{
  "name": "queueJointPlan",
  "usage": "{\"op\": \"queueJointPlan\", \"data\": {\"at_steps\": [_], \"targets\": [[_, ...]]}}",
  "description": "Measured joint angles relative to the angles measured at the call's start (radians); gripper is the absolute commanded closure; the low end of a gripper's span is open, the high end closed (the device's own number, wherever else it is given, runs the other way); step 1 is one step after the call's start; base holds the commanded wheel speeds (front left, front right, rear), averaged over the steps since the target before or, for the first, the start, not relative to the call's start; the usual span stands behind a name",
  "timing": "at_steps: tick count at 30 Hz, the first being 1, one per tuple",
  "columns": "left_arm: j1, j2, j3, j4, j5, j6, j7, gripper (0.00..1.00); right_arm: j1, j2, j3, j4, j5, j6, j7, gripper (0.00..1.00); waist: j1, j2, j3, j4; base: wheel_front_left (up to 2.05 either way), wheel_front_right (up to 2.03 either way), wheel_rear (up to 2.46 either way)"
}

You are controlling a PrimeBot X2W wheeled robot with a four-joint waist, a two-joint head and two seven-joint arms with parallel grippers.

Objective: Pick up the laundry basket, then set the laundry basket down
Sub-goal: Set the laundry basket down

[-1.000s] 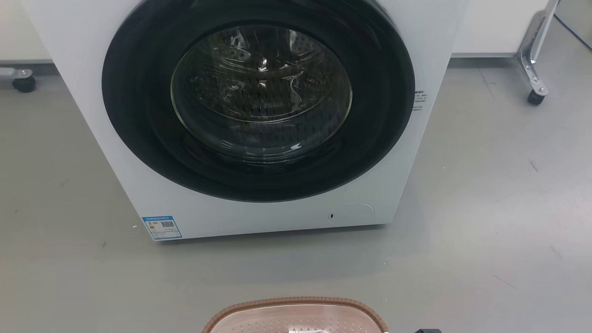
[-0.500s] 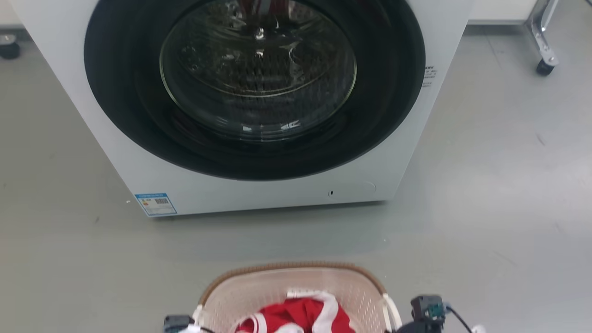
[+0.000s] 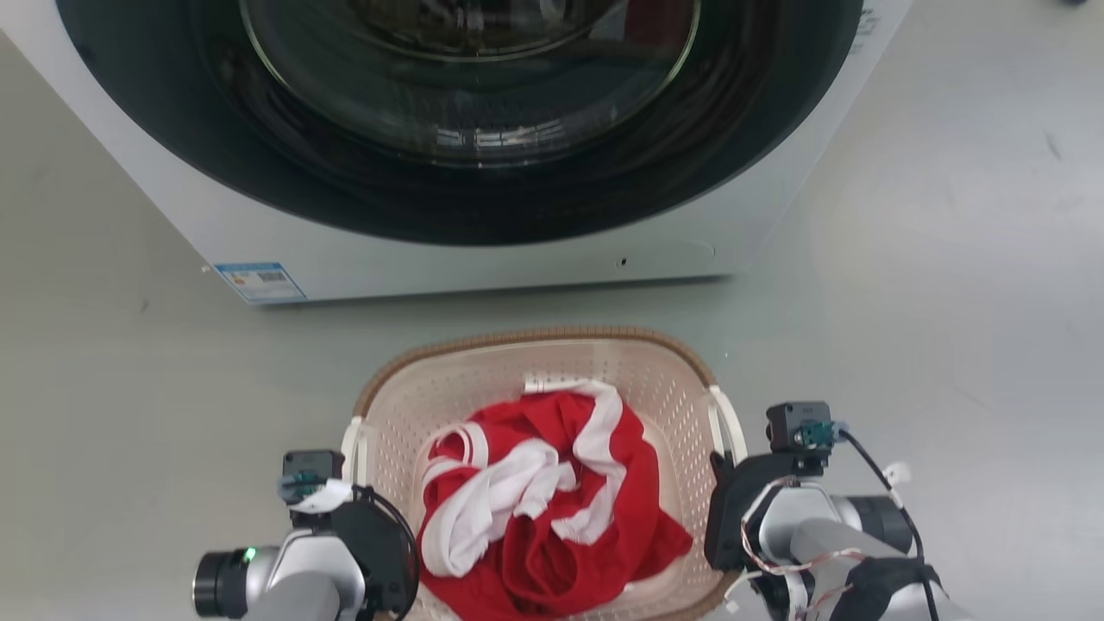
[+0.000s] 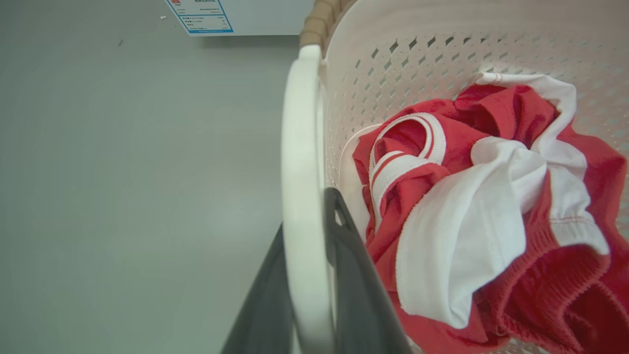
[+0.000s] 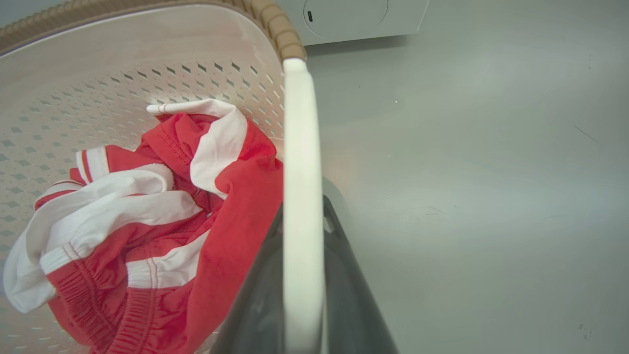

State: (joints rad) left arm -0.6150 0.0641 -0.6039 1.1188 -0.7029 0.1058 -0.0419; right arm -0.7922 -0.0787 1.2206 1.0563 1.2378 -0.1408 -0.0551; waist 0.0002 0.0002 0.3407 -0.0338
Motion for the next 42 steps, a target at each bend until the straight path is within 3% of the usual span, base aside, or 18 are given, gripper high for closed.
{"op": "queueJointPlan", "data": {"at_steps": [31,42], "targets": [[-0.370,0.046,0.039,-0.030,0.022,0.010,-0.036,1.00,-0.388,-0.001,-0.013,0.035,-0.060,0.000,-0.055,1.00,-0.0001,0.0000,0.461,0.016,0.00,0.00,0.00],[-0.418,0.042,0.041,-0.022,0.031,0.017,-0.078,1.00,-0.429,-0.002,-0.010,0.046,-0.078,0.000,-0.097,1.00,-0.0005,-0.0004,0.579,0.022,0.00,0.00,0.00]]}}
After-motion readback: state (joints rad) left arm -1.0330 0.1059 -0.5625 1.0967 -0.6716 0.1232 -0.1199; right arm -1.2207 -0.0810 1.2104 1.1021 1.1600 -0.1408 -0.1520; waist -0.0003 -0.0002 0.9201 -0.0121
